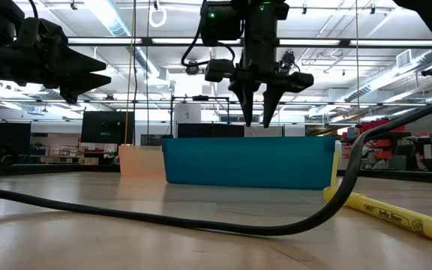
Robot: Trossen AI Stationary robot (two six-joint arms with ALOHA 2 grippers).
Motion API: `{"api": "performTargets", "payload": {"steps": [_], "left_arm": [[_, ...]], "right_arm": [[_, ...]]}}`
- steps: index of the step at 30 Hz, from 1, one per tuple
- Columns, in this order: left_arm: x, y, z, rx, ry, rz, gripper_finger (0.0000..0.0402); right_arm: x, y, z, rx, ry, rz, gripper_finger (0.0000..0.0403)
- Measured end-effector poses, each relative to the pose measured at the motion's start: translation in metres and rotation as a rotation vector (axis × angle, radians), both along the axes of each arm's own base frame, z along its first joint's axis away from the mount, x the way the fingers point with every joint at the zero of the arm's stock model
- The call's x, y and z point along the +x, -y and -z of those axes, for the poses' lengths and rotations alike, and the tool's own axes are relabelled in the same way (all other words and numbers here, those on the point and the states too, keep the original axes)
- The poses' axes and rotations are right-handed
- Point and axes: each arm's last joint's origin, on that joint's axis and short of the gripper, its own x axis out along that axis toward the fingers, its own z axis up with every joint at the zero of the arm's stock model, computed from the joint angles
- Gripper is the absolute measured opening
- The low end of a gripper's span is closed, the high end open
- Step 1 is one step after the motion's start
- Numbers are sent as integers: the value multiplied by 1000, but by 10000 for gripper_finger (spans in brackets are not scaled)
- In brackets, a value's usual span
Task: Pick & Place Markers
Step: Put the yellow highlighter into the blue bin
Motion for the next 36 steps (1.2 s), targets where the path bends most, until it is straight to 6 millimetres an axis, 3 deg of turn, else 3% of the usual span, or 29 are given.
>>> {"api": "performTargets", "payload": {"steps": [8,36], "left_arm": [[0,0,0,0,0,0,222],[0,0,0,-1,0,0,222]], "right_arm": [[2,-25,0,5,-1,16,139],[-19,-165,-1,41,-14,40,139]]}}
